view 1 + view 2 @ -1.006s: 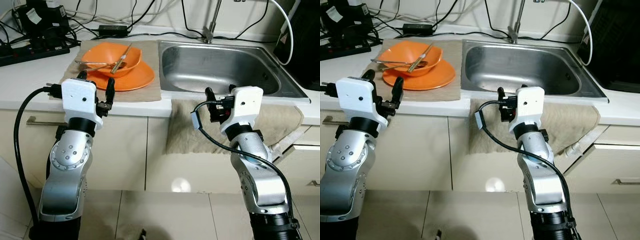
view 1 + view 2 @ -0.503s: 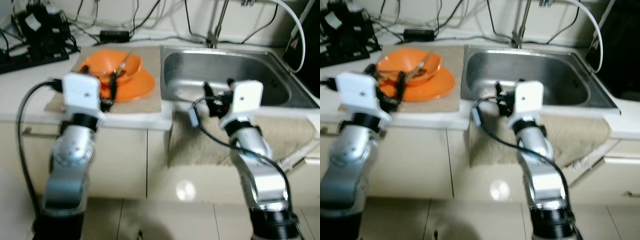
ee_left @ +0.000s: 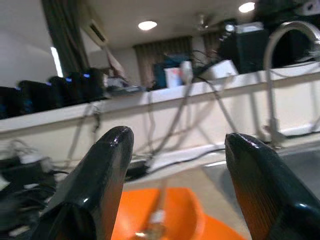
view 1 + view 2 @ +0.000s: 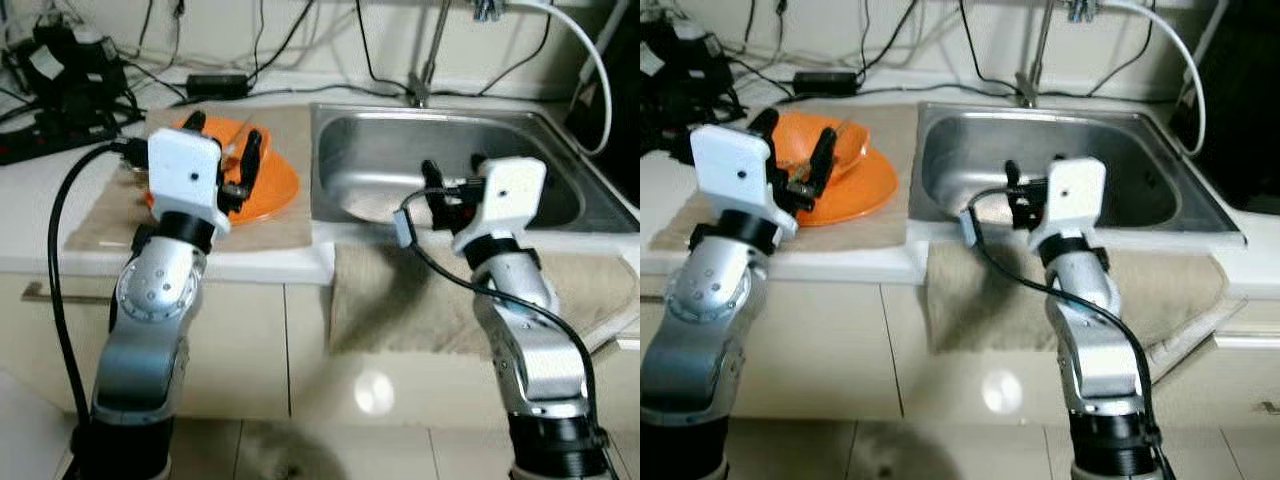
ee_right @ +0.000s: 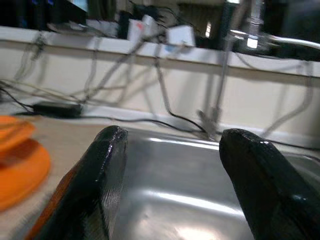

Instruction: Kitchen organization

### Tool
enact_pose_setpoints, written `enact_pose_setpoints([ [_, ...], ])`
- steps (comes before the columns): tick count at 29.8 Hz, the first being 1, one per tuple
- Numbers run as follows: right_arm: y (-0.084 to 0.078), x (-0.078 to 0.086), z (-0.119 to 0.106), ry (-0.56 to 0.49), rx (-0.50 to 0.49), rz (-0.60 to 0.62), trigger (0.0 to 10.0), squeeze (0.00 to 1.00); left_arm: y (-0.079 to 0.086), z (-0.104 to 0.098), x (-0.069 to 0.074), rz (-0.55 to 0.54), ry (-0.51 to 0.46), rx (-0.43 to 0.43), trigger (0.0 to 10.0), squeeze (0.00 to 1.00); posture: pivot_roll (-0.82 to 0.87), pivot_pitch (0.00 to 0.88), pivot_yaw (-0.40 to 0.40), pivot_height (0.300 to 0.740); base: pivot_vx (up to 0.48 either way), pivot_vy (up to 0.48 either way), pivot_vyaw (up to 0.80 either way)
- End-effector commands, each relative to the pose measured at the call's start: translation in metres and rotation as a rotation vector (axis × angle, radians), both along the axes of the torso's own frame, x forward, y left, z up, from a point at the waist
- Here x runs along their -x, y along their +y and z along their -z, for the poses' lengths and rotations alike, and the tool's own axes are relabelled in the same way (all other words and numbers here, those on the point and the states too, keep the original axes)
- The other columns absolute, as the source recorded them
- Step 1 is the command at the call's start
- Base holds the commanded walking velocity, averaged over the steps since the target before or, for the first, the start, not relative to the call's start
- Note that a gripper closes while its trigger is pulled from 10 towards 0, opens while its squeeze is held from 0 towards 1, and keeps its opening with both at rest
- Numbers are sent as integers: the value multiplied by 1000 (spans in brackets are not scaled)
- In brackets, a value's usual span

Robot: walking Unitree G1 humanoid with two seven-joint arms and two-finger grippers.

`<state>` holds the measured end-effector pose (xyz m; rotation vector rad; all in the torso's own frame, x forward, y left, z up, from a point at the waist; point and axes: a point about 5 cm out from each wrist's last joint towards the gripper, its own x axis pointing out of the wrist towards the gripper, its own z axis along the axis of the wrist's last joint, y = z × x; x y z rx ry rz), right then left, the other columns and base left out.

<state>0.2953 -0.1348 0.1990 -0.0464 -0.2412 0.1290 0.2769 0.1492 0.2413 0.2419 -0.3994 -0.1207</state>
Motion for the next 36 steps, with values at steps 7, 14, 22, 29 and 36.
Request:
enact_pose_setpoints([
  [7, 4, -1, -5, -13, -5, -23, 10000, 0, 3, -3, 0, -11, 1, -7, 10000, 0, -4, 0, -34, 740, 291, 0, 0],
  [14, 5, 0, -3, -6, -12, -26, 10000, 0, 3, -2, 1, -7, 8, -11, 10000, 0, -6, 0, -32, 740, 283, 0, 0],
  [22, 4, 1, 0, 6, -8, -27, 10000, 0, 2, 0, 1, 1, 16, -17, 10000, 0, -6, 0, -32, 740, 278, 0, 0],
  [29, 4, 3, 2, 15, -11, -31, 10000, 0, 1, -1, 3, 10, 14, -26, 10000, 0, -4, 0, -33, 740, 271, 0, 0],
  [36, 4, 4, 3, 20, -12, -37, 10000, 0, -1, 0, 3, 26, 33, -23, 10000, 0, -3, 0, -32, 740, 116, 0, 0],
])
